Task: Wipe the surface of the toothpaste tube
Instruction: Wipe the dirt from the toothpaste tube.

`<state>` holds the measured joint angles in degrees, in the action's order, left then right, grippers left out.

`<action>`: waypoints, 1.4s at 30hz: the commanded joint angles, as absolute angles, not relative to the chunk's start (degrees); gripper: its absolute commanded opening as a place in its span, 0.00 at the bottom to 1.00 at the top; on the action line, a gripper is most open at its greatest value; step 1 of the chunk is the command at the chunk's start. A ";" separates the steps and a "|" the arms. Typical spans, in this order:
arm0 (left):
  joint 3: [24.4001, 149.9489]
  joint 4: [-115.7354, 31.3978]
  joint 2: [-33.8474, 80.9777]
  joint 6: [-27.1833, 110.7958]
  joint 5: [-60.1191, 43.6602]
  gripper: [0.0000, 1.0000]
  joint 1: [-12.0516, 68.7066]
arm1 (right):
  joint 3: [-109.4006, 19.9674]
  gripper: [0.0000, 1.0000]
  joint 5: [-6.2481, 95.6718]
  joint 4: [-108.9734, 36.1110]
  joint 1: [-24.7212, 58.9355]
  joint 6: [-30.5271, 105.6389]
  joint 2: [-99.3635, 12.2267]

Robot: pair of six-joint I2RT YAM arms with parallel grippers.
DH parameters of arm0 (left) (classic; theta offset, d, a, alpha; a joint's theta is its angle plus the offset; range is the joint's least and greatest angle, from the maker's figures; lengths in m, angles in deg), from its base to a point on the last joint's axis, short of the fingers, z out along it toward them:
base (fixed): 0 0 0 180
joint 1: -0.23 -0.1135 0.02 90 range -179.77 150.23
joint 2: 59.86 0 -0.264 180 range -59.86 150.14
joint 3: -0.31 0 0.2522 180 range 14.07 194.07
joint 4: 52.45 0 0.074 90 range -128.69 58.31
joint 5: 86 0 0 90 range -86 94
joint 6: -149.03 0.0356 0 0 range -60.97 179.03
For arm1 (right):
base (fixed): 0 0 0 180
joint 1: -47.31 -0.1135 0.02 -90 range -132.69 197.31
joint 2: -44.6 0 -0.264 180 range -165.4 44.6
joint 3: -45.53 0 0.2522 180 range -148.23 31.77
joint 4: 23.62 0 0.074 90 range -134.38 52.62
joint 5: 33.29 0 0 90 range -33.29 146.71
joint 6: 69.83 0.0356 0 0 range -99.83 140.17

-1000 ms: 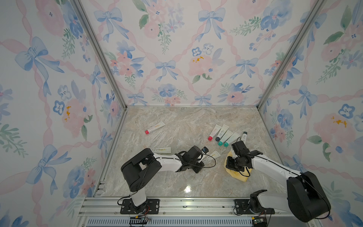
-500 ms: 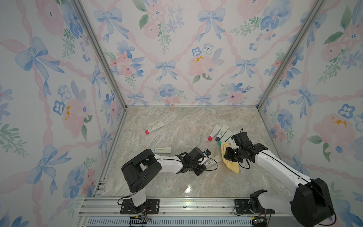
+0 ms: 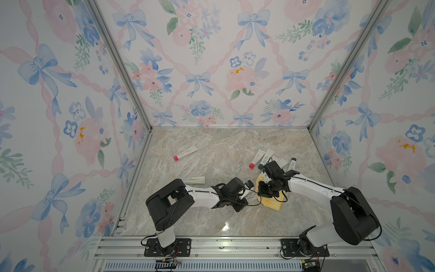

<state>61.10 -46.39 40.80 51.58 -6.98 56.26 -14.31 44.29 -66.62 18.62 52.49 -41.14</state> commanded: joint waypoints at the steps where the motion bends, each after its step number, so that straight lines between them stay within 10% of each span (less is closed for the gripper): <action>1: 59.60 -43.21 41.47 52.62 -7.97 0.25 56.79 | -13.54 0.07 47.71 -66.53 19.04 51.66 -44.40; 42: 58.85 -43.19 40.78 52.49 -7.69 0.25 57.35 | -19.21 0.06 51.22 -70.32 25.55 46.39 -49.24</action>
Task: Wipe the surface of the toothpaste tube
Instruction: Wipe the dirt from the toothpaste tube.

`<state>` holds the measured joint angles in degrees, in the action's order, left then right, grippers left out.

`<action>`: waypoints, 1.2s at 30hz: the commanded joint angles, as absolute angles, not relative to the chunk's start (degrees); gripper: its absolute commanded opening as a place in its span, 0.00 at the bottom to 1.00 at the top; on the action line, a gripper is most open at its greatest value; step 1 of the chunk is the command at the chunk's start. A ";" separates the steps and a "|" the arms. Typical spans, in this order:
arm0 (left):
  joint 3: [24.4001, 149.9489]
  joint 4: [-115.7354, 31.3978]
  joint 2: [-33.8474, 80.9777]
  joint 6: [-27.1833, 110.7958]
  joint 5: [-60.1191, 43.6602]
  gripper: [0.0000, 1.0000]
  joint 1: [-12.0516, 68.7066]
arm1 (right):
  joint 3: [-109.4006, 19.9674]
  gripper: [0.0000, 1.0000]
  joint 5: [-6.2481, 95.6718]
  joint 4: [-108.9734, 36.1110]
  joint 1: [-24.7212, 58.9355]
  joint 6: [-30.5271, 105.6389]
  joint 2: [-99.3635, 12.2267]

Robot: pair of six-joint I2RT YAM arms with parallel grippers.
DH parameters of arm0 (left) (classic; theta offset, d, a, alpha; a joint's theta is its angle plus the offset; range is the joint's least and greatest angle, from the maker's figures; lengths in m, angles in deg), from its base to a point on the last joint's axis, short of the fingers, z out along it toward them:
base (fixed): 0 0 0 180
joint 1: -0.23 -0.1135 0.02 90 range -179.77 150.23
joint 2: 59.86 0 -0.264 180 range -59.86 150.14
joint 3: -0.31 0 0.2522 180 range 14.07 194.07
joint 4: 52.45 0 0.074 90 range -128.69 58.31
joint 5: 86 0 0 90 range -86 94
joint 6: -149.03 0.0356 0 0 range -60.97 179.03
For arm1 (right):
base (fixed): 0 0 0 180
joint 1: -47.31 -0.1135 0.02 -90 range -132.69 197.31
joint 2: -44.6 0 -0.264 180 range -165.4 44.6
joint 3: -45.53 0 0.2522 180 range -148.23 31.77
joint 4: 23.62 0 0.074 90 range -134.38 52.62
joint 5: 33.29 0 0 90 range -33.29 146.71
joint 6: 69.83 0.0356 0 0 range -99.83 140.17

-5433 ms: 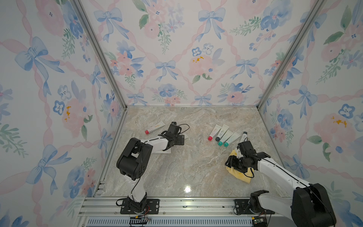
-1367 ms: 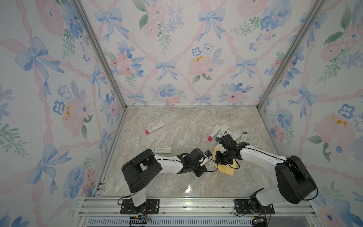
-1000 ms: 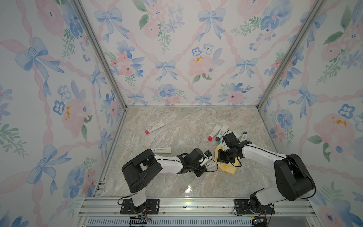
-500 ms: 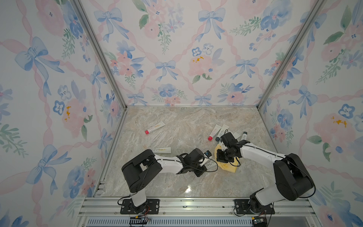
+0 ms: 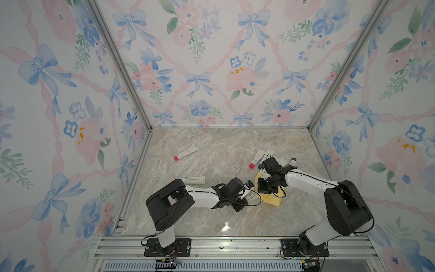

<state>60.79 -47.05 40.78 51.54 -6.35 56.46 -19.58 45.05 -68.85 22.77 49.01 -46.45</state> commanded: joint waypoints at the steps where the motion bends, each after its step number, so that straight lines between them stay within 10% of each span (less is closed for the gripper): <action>1: 58.85 -43.18 40.77 52.47 -7.57 0.25 57.27 | -19.32 0.06 51.75 -70.19 25.98 46.19 -49.63; 20: 59.55 -43.22 42.31 52.44 -6.64 0.25 57.22 | -13.42 0.06 41.64 -66.71 14.70 54.79 -41.85; 36: 59.25 -43.25 41.52 52.52 -6.13 0.25 57.18 | -11.56 0.06 52.14 -68.98 25.41 48.03 -44.84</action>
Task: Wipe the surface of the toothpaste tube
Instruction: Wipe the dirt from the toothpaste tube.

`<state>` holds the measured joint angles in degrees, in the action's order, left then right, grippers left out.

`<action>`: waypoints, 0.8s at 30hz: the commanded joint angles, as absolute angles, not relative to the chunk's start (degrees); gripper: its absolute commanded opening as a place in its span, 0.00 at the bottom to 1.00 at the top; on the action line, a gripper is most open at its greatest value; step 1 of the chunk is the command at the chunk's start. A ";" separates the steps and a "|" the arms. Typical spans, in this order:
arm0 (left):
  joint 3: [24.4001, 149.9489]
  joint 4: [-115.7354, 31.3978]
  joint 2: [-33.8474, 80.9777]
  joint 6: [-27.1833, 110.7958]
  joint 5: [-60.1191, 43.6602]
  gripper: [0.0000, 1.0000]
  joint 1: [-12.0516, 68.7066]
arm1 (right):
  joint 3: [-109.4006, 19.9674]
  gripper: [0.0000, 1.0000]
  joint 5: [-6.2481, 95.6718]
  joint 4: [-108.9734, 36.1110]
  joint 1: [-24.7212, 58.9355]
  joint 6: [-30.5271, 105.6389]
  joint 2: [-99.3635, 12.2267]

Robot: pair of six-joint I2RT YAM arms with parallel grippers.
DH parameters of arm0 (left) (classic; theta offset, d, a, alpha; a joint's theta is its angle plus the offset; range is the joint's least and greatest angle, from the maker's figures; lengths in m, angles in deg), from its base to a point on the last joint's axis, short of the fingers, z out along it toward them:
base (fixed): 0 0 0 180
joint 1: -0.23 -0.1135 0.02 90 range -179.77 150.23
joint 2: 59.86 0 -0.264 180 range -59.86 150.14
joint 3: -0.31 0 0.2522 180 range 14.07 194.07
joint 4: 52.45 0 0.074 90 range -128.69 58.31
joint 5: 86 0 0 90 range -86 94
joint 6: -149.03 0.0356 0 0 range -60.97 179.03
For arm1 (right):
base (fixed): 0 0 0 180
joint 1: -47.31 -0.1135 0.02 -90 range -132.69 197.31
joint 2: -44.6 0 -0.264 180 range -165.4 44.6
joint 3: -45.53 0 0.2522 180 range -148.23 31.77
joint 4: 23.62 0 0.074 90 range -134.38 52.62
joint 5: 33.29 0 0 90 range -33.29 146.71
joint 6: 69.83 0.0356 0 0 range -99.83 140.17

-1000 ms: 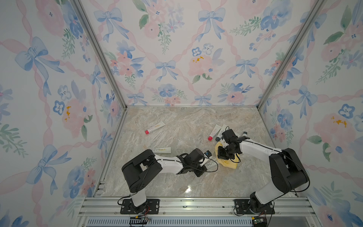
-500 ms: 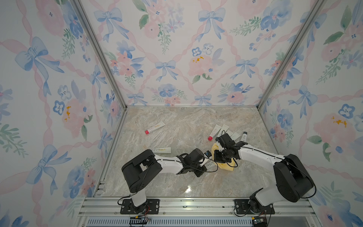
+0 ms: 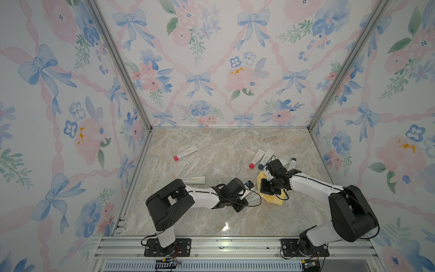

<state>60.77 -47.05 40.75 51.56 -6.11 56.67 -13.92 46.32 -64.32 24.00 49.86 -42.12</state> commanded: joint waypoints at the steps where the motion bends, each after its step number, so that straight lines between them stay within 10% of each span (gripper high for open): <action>1: 59.25 -43.20 41.56 52.52 -6.11 0.25 57.21 | -11.64 0.06 52.14 -68.89 25.30 48.16 -45.08; 16: 59.86 -43.20 42.42 52.52 -6.11 0.25 57.18 | -9.89 0.07 39.70 -64.27 12.99 58.19 -39.38; 24: 59.34 -43.18 41.70 52.44 -5.62 0.25 57.26 | -8.08 0.06 42.90 -62.69 23.40 54.31 -43.86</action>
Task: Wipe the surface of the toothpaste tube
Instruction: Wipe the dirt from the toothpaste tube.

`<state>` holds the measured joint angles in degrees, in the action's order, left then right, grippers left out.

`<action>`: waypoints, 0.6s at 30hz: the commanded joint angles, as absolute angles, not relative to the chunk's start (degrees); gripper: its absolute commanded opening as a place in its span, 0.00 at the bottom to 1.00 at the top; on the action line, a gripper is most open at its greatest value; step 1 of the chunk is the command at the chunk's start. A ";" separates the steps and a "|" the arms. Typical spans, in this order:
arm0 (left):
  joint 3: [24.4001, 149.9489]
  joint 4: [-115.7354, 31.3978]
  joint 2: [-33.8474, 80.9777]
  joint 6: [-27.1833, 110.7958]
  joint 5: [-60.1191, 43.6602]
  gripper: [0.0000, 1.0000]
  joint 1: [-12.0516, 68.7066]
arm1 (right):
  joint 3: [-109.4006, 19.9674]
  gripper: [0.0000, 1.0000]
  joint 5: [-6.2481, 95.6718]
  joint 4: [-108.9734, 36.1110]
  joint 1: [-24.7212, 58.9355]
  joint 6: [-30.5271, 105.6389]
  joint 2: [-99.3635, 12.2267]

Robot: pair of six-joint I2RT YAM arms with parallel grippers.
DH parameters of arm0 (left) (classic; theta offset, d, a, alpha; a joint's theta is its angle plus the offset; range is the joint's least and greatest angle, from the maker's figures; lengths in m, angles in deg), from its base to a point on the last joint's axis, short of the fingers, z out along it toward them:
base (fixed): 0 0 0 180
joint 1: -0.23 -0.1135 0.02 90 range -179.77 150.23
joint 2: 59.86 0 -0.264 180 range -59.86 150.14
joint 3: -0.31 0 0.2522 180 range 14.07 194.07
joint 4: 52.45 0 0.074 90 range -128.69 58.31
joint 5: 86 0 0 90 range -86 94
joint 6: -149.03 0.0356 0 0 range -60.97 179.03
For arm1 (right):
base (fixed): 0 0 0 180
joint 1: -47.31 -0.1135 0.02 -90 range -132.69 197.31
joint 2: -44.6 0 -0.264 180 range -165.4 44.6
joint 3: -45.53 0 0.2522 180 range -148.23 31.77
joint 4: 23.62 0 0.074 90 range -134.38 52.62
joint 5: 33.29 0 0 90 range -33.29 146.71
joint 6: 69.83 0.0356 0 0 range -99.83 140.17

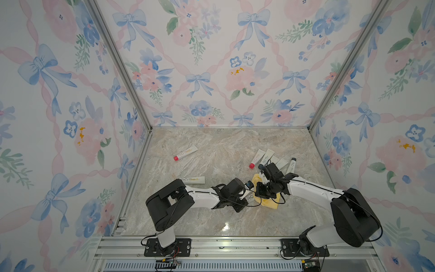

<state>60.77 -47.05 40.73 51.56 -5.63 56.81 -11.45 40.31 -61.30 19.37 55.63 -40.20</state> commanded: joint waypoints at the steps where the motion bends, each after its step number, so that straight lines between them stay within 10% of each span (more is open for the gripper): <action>1: 59.33 -43.18 41.58 52.49 -5.58 0.25 57.19 | -8.12 0.06 43.36 -62.59 25.28 53.85 -44.20; 18: 59.34 -43.17 41.89 52.50 -5.54 0.25 57.23 | -10.61 0.07 43.54 -65.35 25.43 52.75 -43.03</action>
